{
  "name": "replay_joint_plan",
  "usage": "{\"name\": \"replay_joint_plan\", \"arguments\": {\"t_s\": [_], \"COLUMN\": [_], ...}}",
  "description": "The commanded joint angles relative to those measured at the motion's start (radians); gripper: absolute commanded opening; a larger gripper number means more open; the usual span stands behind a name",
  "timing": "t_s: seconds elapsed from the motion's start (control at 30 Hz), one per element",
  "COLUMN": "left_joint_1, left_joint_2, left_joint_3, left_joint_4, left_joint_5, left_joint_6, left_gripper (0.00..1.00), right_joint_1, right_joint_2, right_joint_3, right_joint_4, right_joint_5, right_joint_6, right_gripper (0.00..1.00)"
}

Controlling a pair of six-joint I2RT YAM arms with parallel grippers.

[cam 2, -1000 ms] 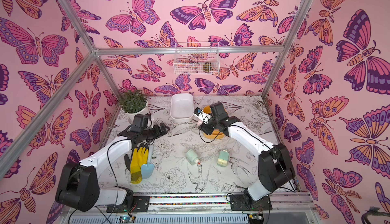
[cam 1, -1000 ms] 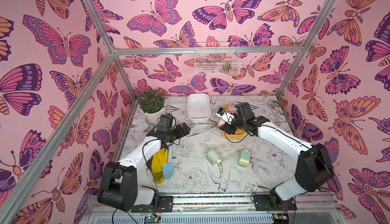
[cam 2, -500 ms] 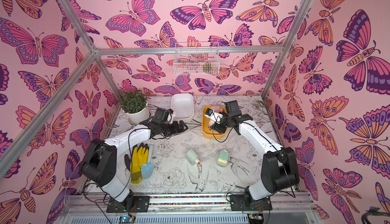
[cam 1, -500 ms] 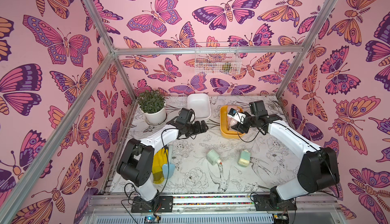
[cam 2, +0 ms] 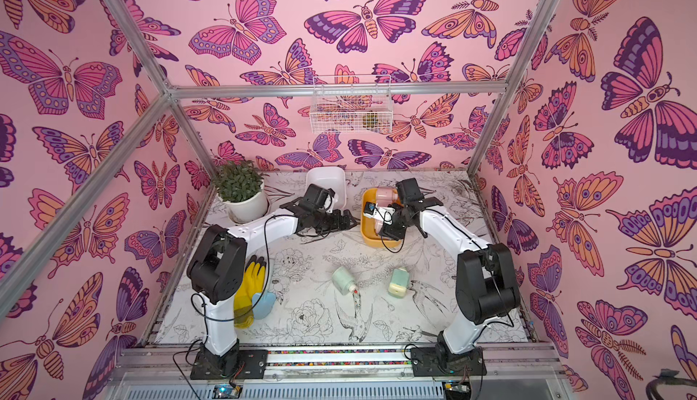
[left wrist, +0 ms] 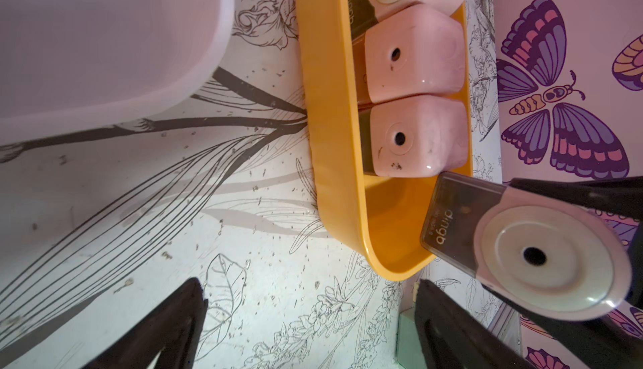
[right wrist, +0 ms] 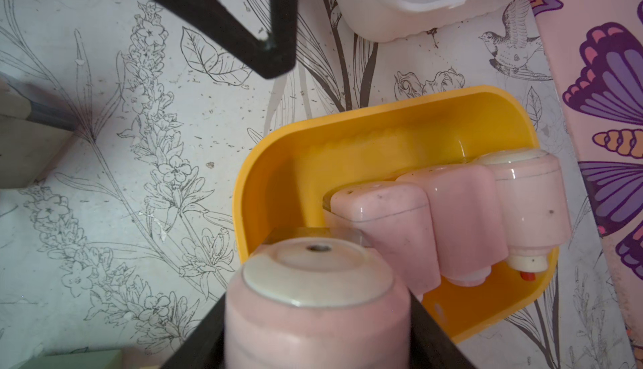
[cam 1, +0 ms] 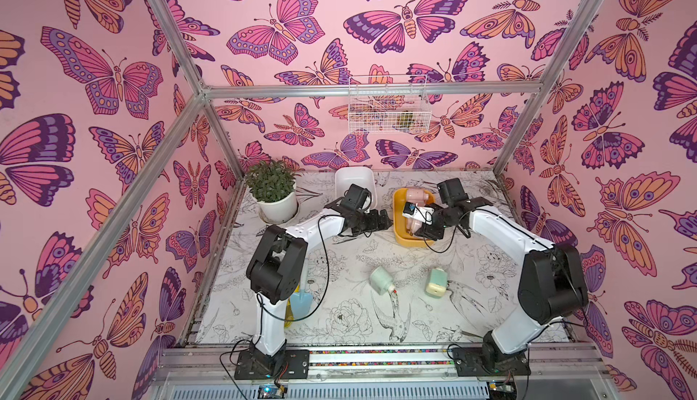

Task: Place the pencil sharpeners by color into the storage box
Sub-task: Place the pencil sharpener in the storage box.

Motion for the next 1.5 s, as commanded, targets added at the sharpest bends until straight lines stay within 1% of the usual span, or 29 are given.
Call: {"name": "replay_joint_plan", "arguments": {"t_s": [0.0, 0.1, 0.2, 0.3, 0.37, 0.5, 0.57, 0.63, 0.77, 0.87, 0.93, 1.0, 1.13, 1.27, 1.47], "left_joint_1": [-0.015, -0.021, -0.025, -0.026, -0.026, -0.026, -0.026, -0.026, -0.026, -0.026, -0.027, -0.028, -0.030, -0.041, -0.060], "left_joint_2": [0.047, 0.080, 0.096, 0.112, 0.130, 0.169, 0.179, 0.198, 0.254, 0.281, 0.291, 0.300, 0.308, 0.299, 0.263], "left_joint_3": [0.044, 0.083, 0.095, 0.098, 0.112, 0.173, 0.194, 0.219, 0.275, 0.299, 0.304, 0.304, 0.304, 0.295, 0.256], "left_joint_4": [-0.051, -0.088, -0.098, -0.102, -0.115, -0.159, -0.160, -0.160, -0.168, -0.169, -0.170, -0.170, -0.170, -0.170, -0.154], "left_joint_5": [0.021, 0.007, 0.005, -0.002, -0.014, -0.027, -0.022, -0.012, 0.008, 0.039, 0.054, 0.063, 0.098, 0.113, 0.112], "left_joint_6": [0.023, 0.030, 0.028, 0.026, 0.032, 0.041, 0.039, 0.037, 0.021, 0.013, 0.011, 0.010, 0.005, -0.007, -0.063], "left_gripper": [0.96, 0.97, 0.97, 0.97, 0.96, 0.92, 0.91, 0.89, 0.79, 0.72, 0.67, 0.62, 0.52, 0.50, 0.50], "right_joint_1": [-0.007, -0.007, -0.007, -0.006, -0.007, -0.003, -0.003, -0.003, -0.002, -0.003, -0.003, -0.001, 0.003, 0.004, 0.005], "right_joint_2": [0.047, 0.074, 0.086, 0.100, 0.112, 0.126, 0.129, 0.137, 0.172, 0.175, 0.173, 0.180, 0.210, 0.214, 0.252], "right_joint_3": [0.046, 0.050, 0.048, 0.059, 0.091, 0.207, 0.229, 0.227, 0.214, 0.160, 0.117, 0.090, 0.101, 0.137, 0.131], "right_joint_4": [-0.059, -0.048, -0.048, -0.039, -0.072, -0.224, -0.248, -0.231, -0.175, -0.070, 0.028, 0.086, 0.087, 0.030, 0.050], "right_joint_5": [0.043, 0.056, 0.026, 0.005, -0.017, -0.042, -0.041, -0.037, -0.049, -0.061, -0.081, -0.114, -0.116, -0.116, -0.080], "right_joint_6": [-0.092, -0.120, -0.167, -0.180, -0.180, -0.195, -0.207, -0.211, -0.173, -0.144, -0.116, -0.106, -0.103, -0.102, -0.071], "right_gripper": [0.01, 0.02, 0.04, 0.05, 0.05, 0.06, 0.06, 0.06, 0.05, 0.04, 0.04, 0.04, 0.04, 0.04, 0.04]}}
